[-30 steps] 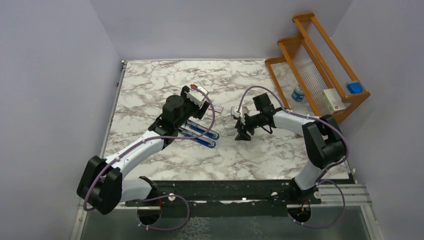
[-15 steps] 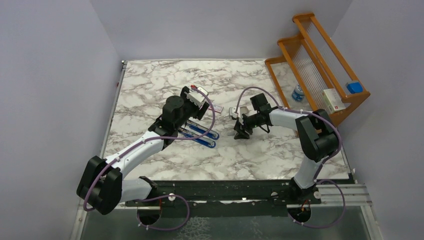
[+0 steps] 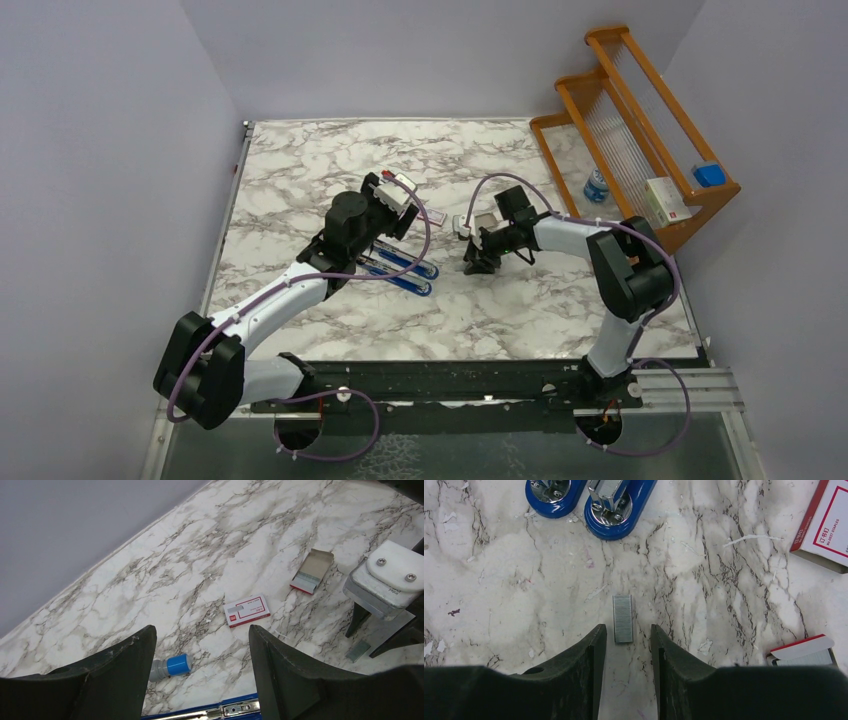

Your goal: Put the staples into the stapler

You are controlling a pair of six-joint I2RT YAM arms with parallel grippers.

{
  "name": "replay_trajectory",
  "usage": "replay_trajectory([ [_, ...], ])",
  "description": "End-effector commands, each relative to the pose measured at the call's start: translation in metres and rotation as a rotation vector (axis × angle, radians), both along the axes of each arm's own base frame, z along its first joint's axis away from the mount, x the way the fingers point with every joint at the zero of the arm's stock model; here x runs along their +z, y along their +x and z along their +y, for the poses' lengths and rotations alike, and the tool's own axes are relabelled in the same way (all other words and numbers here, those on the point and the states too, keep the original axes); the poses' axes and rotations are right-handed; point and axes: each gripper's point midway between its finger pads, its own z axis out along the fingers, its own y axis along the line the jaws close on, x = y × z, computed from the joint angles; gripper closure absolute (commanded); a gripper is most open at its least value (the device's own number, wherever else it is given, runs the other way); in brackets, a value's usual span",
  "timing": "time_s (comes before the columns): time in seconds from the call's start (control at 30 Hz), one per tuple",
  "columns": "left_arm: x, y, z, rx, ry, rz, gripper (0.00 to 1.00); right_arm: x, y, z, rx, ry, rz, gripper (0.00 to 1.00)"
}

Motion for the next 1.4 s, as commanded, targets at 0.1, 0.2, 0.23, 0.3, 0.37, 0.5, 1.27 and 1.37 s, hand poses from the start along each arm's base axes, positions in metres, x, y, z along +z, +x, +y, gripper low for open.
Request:
replay_trajectory([
  [0.1, 0.010, -0.002, 0.001, -0.003, -0.014, -0.037, 0.29, -0.026, -0.013, -0.007, 0.009, -0.080, 0.057, 0.64],
  [0.2, 0.010, -0.002, 0.001, -0.005, -0.013, -0.038, 0.29, -0.029, -0.014, -0.008, 0.008, -0.086, 0.067, 0.67],
  [0.23, 0.010, -0.002, 0.001, -0.005, -0.013, -0.037, 0.29, -0.030, -0.015, -0.008, 0.009, -0.089, 0.073, 0.68],
  [0.3, 0.010, -0.003, 0.000, -0.006, -0.013, -0.038, 0.29, -0.031, -0.016, -0.008, 0.009, -0.091, 0.079, 0.71],
  [0.37, 0.010, -0.003, 0.000, -0.006, -0.014, -0.038, 0.29, -0.031, -0.018, -0.009, 0.013, -0.093, 0.085, 0.74],
  [0.5, 0.010, -0.003, 0.000, -0.007, -0.013, -0.038, 0.29, -0.031, -0.020, -0.009, 0.013, -0.093, 0.096, 0.82],
  [1.27, 0.009, -0.001, 0.004, 0.030, -0.001, -0.041, 0.29, 0.047, 0.061, 0.056, -0.414, 0.176, -0.097, 0.93],
  [1.37, 0.009, -0.001, 0.004, 0.031, 0.000, -0.042, 0.29, 0.041, 0.066, 0.065, -0.476, 0.170, -0.098, 0.93],
])
